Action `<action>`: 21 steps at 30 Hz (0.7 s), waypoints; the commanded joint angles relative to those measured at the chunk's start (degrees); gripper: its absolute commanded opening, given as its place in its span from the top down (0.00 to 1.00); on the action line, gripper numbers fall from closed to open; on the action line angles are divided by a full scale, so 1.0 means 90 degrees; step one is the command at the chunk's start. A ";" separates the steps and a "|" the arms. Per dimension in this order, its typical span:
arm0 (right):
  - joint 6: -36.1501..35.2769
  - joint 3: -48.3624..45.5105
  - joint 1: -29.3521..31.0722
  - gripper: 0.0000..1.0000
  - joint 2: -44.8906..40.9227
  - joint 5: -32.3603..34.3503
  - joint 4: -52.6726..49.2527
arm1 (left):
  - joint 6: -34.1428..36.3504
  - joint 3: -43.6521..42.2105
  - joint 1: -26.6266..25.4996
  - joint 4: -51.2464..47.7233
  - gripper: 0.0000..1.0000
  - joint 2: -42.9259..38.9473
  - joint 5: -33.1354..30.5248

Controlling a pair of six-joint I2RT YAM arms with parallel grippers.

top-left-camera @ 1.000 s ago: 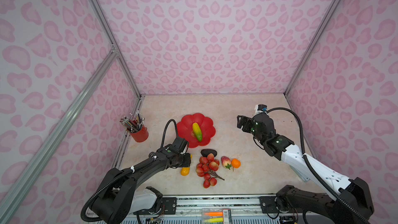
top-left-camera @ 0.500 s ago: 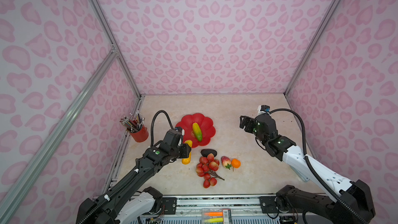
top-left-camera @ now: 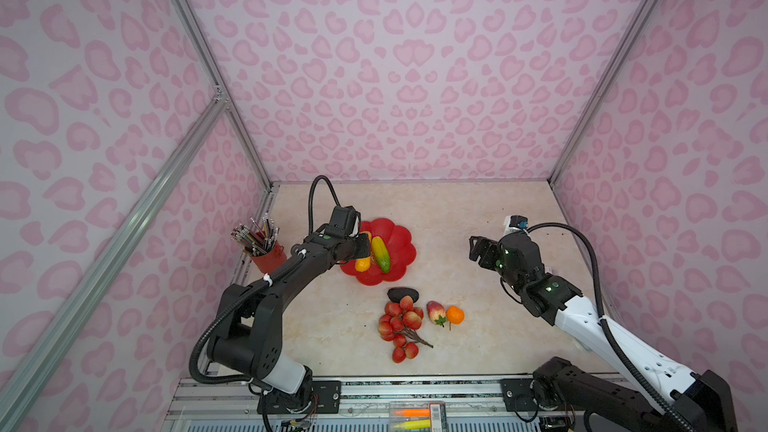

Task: Place and organize the fake fruits in the fruit bowl
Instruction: 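Lower the squash into the bowl with left gripper while right gripper approaches orange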

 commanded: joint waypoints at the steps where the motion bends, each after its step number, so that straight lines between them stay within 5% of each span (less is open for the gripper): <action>1: 0.0053 -0.0118 -0.0013 0.07 -0.0145 0.0175 -0.0182 | -0.0010 0.0110 0.0071 0.0308 0.68 0.0428 0.0145; 6: 0.0052 -0.0180 -0.0032 0.07 -0.0248 0.0217 -0.0316 | -0.0106 0.0235 0.0081 0.0363 0.65 0.0936 0.0198; 10: 0.0052 -0.0208 -0.0031 0.08 -0.0181 0.0108 -0.0471 | -0.0215 0.0284 0.0096 0.0378 0.41 0.0926 0.0228; 12: 0.0129 -0.0246 -0.0021 0.09 -0.0123 0.0047 -0.0594 | -0.0220 0.0243 0.0101 0.0443 0.33 0.0763 0.0251; 21: 0.0455 -0.0564 0.0715 0.12 0.0414 -0.0296 -0.0868 | -0.0145 -0.0139 0.0126 0.0834 0.23 -0.0899 -0.0053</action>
